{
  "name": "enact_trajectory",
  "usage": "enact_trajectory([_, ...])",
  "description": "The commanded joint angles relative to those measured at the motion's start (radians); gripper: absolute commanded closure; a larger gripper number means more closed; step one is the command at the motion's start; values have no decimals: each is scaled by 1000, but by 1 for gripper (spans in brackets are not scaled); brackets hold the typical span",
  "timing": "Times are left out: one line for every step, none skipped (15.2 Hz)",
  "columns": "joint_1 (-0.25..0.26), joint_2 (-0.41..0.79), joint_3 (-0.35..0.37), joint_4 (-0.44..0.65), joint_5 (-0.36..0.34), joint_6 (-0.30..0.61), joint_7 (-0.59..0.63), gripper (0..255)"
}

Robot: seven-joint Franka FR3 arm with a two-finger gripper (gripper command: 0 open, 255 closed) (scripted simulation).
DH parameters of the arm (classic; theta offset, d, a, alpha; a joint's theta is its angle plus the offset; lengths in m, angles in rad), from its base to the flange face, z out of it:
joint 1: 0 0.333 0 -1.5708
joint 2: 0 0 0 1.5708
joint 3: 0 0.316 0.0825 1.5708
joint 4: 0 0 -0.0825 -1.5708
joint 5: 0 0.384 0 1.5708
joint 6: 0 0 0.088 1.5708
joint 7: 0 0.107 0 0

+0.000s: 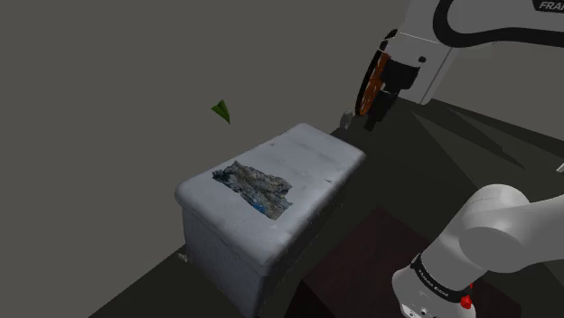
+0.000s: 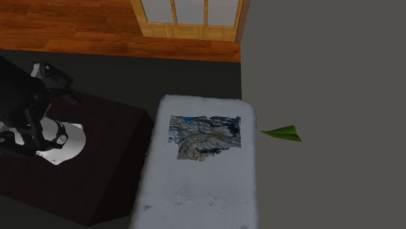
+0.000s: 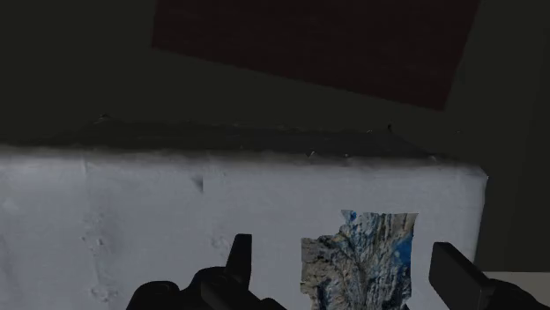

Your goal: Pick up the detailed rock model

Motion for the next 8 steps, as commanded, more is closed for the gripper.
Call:
enact_trajectory([0, 0, 0, 0, 0, 0, 0, 0])
enact_trajectory([-1, 24, 26, 5, 16, 9, 49, 0])
enact_trajectory([-3, 50, 51, 12, 31, 18, 98, 0])
enact_trajectory([-5, 77, 76, 20, 46, 28, 146, 0])
enact_trajectory([-8, 107, 100, 30, 60, 38, 194, 0])
enact_trajectory([-11, 138, 124, 43, 72, 47, 242, 0])
enact_trajectory([-14, 170, 147, 56, 84, 57, 290, 0])
enact_trajectory([-17, 204, 169, 72, 94, 67, 337, 0])
